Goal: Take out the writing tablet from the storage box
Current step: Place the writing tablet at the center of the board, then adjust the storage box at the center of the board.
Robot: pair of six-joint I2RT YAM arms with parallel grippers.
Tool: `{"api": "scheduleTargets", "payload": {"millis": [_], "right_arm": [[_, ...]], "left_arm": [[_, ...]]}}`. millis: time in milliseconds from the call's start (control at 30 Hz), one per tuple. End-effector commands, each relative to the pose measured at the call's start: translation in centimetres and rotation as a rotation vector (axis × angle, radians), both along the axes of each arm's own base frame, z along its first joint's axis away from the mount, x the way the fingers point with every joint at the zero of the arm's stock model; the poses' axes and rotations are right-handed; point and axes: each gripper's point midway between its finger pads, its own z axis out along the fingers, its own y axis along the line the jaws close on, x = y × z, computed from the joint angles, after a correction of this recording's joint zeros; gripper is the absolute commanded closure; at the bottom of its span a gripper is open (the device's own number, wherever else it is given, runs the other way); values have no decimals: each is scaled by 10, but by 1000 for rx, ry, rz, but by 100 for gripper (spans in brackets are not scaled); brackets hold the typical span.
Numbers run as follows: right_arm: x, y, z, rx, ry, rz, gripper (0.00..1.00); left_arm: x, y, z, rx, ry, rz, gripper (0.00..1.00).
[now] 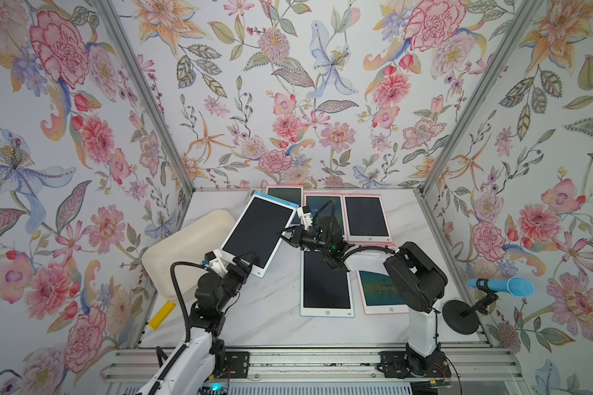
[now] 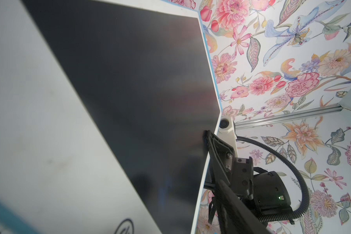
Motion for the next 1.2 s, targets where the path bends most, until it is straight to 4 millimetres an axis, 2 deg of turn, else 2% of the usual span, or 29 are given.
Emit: {"api": "scheduleTargets", "payload": {"millis": [0,67,133,333,467,633,733,900,1067,1167], "right_arm": [[9,-28,6,0,-39,-38,100],[7,-35,10,1,-40,-20,100],[13,-50,14,1,-43,-21,100],[9,-75,15,13,-16,47,100],[0,-86,6,-29,-2,90,100],[-12,-89,-12,-58,46,133,100],[-21,-91,-17,-74,64,170,100],[-33,-97,-31,-152,101,187,100],[-43,-90,-37,-158,112,216,100],[-50,-79,-41,-167,124,245,100]], "left_arm": [[-1,-2,40,43,-131,-14,28],[-1,1,38,78,-122,-3,25],[-2,2,35,94,-113,2,23],[-1,4,20,158,-58,-1,22],[4,12,8,256,-1,28,22],[15,6,-7,331,52,-25,24],[22,2,-25,409,106,-77,26],[35,2,-44,419,118,-87,29],[51,16,-57,425,134,-57,31],[61,29,-72,446,178,-40,33]]}}
